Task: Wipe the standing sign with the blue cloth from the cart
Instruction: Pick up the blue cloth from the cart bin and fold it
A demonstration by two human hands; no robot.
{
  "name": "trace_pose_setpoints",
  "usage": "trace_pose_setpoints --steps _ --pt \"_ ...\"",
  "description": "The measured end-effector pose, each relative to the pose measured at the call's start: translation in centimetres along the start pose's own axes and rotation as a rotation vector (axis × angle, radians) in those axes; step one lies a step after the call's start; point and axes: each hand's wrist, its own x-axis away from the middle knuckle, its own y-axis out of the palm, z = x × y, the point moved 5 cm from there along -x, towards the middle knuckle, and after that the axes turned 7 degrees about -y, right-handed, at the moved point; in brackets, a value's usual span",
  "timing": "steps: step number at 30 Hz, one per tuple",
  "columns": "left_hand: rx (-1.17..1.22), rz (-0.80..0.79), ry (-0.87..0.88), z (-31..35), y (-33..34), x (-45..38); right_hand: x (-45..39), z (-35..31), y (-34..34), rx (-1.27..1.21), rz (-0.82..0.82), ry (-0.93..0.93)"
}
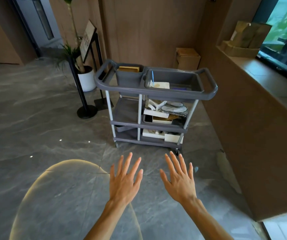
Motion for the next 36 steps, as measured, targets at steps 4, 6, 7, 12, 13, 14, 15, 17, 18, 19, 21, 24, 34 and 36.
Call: trace_pose_setpoints --steps 4,6,7,12,13,14,15,17,18,19,21,24,34,36 --pt "-0.017 -0.01 0.023 0.1 0.6 -3.4 -2.8 0.8 0.3 0.007 -0.014 0.028" --pt "-0.018 -0.009 0.017 0.5 1.0 -5.7 -4.6 1.5 0.4 0.012 -0.016 0.031" --pt "-0.016 -0.013 0.014 0.7 1.1 -6.7 -5.5 1.9 0.3 0.015 -0.015 0.024" --pt "0.005 -0.024 0.007 2.7 2.4 -12.8 -10.9 4.4 0.0 0.035 0.002 0.029" --pt "0.004 -0.026 0.013 3.5 2.6 -14.2 -12.2 5.2 -0.1 0.034 0.007 0.031" --pt "0.0 -0.028 0.022 4.3 2.8 -15.6 -13.4 6.0 -0.3 0.029 0.014 0.037" --pt "-0.005 -0.029 0.033 5.2 3.1 -17.0 -14.7 6.8 -0.4 0.025 0.023 0.042" --pt "0.0 -0.023 0.038 6.7 3.4 -19.8 -17.2 8.5 -0.8 0.015 0.036 0.046" --pt "0.002 -0.027 0.041 7.6 3.6 -21.2 -18.5 9.5 -1.0 0.006 0.036 0.05" --pt "0.0 -0.035 0.042 8.3 3.9 -22.6 -19.8 10.4 -1.2 -0.003 0.036 0.058" --pt "-0.022 -0.046 0.041 9.8 4.7 -25.4 -22.6 12.2 -1.5 -0.013 0.038 0.057" --pt "-0.033 -0.04 0.028 11.8 5.5 -29.3 -26.5 14.8 -2.0 -0.021 0.019 0.042" --pt "-0.025 -0.024 0.019 16.3 6.7 -39.0 -35.3 21.3 -4.1 -0.01 0.005 0.037" --pt "-0.012 -0.019 0.018 16.9 6.8 -41.1 -37.1 22.3 -4.3 -0.015 0.008 0.051"
